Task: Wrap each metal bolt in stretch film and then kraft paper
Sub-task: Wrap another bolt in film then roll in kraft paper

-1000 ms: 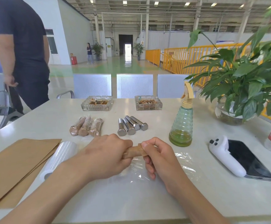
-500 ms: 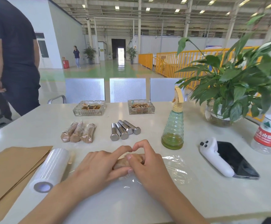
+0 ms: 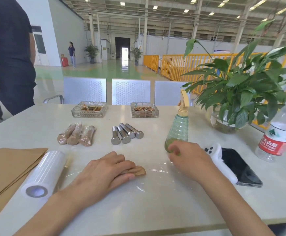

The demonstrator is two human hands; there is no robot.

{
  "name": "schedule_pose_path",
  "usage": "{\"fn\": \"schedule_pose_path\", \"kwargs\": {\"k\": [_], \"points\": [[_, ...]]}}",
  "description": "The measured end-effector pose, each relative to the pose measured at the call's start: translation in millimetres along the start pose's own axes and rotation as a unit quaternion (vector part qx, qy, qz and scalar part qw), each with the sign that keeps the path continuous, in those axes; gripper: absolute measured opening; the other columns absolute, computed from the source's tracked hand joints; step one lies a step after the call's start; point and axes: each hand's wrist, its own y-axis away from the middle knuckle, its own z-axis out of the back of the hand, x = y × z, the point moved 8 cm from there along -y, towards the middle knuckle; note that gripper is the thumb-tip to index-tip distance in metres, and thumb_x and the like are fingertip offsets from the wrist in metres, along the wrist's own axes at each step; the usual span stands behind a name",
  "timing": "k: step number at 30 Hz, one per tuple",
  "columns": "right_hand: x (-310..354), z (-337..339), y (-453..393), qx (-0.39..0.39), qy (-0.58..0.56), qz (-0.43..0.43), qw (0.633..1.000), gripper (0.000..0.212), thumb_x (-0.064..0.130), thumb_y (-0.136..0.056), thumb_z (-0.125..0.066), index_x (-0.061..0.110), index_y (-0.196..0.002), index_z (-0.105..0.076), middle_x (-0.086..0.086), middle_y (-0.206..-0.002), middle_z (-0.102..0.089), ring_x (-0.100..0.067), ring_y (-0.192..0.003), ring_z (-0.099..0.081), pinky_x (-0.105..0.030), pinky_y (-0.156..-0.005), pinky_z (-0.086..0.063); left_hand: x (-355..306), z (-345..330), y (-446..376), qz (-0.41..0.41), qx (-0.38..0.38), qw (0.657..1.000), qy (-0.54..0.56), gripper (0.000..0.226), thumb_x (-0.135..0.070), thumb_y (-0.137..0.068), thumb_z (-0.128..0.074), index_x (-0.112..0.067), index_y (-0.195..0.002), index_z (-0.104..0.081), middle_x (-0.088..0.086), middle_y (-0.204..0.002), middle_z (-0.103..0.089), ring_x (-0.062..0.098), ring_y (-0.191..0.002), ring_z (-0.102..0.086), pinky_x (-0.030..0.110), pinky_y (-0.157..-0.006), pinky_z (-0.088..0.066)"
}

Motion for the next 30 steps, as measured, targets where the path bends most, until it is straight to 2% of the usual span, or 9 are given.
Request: {"fn": "schedule_pose_path", "kwargs": {"k": [2, 5, 8, 13, 20, 22, 25, 27, 30], "points": [[-9.7, -3.0, -3.0, 0.035, 0.078, -0.027, 0.996, 0.019, 0.030, -0.091, -0.052, 0.026, -0.106, -0.064, 0.002, -0.108, -0.061, -0.026, -0.102, -0.061, -0.036, -0.086, -0.052, -2.9, -0.5, -0.6, -0.005, 0.001, 1.000, 0.001, 0.042, -0.074, -0.100, -0.024, -0.049, -0.119, -0.053, -0.024, -0.109, -0.042, -0.006, -0.094, -0.039, 0.025, -0.066, -0.049], [-17.5, -10.8, -3.5, 0.069, 0.127, -0.048, 0.988, 0.019, 0.032, -0.087, -0.055, 0.025, -0.103, -0.063, 0.003, -0.107, -0.059, -0.023, -0.104, -0.061, -0.035, -0.084, -0.048, -7.2, 0.2, -1.5, -0.013, 0.010, 1.000, 0.008, 0.044, -0.070, -0.101, -0.026, -0.045, -0.118, -0.059, -0.023, -0.110, -0.044, -0.002, -0.095, -0.045, 0.021, -0.074, -0.044], [-22.3, -11.2, -4.2, 0.074, 0.124, -0.065, 0.987, 0.018, 0.032, -0.085, -0.056, 0.028, -0.101, -0.062, 0.005, -0.107, -0.057, -0.021, -0.105, -0.059, -0.034, -0.085, -0.047, -9.2, 0.3, -3.2, -0.015, 0.022, 0.999, 0.021, 0.046, -0.068, -0.101, -0.027, -0.043, -0.120, -0.060, -0.021, -0.109, -0.047, 0.002, -0.095, -0.049, 0.018, -0.078, -0.039], [-19.7, -11.7, -5.3, 0.083, 0.098, -0.082, 0.988, 0.018, 0.025, -0.088, -0.054, 0.022, -0.101, -0.066, 0.001, -0.106, -0.063, -0.024, -0.102, -0.063, -0.037, -0.089, -0.055, -9.1, -0.4, -8.0, -0.009, 0.035, 0.999, 0.033, 0.036, -0.064, -0.102, -0.033, -0.044, -0.120, -0.057, -0.022, -0.109, -0.045, -0.001, -0.097, -0.047, 0.026, -0.079, -0.047], [-31.9, 0.4, -1.9, 0.076, -0.051, -0.106, 0.990, 0.015, 0.024, -0.088, -0.057, 0.018, -0.096, -0.068, -0.003, -0.091, -0.075, -0.021, -0.092, -0.070, -0.037, -0.086, -0.059, -12.9, -0.9, -4.3, -0.016, 0.011, 0.999, 0.030, 0.034, -0.063, -0.103, -0.035, -0.046, -0.122, -0.058, -0.022, -0.107, -0.050, 0.003, -0.096, -0.047, 0.026, -0.080, -0.046], [-34.8, 0.0, 2.0, 0.103, -0.062, -0.108, 0.987, 0.014, 0.026, -0.087, -0.065, 0.014, -0.093, -0.069, -0.003, -0.085, -0.077, -0.019, -0.082, -0.070, -0.029, -0.076, -0.057, -13.2, -0.8, -3.7, -0.013, 0.005, 0.999, 0.032, 0.034, -0.063, -0.103, -0.035, -0.047, -0.121, -0.058, -0.023, -0.107, -0.049, 0.003, -0.096, -0.046, 0.026, -0.080, -0.046], [-35.4, 2.0, 4.6, 0.122, -0.085, -0.104, 0.983, 0.015, 0.014, -0.089, -0.062, 0.008, -0.078, -0.070, -0.007, -0.065, -0.069, -0.022, -0.063, -0.060, -0.025, -0.061, -0.049, -13.7, -0.2, -3.9, -0.013, -0.007, 1.000, 0.026, 0.030, -0.061, -0.102, -0.039, -0.046, -0.119, -0.060, -0.023, -0.104, -0.049, 0.004, -0.093, -0.045, 0.026, -0.079, -0.046], [-27.7, 8.8, 6.7, 0.115, -0.167, -0.095, 0.975, 0.018, 0.008, -0.092, -0.059, 0.008, -0.075, -0.065, -0.012, -0.066, -0.062, -0.022, -0.059, -0.055, -0.025, -0.056, -0.048, -14.2, -0.6, -4.2, -0.012, -0.017, 1.000, 0.022, 0.027, -0.060, -0.101, -0.044, -0.046, -0.116, -0.061, -0.024, -0.102, -0.049, 0.004, -0.092, -0.044, 0.024, -0.077, -0.045], [1.0, 20.2, 11.9, 0.112, -0.345, -0.070, 0.929, 0.022, 0.004, -0.093, -0.060, 0.011, -0.072, -0.058, -0.010, -0.066, -0.054, -0.017, -0.048, -0.049, -0.020, -0.047, -0.046, -13.7, -0.4, -4.8, -0.003, -0.033, 0.999, 0.021, 0.024, -0.058, -0.096, -0.049, -0.045, -0.111, -0.064, -0.024, -0.099, -0.049, 0.003, -0.091, -0.043, 0.023, -0.078, -0.043]]}}
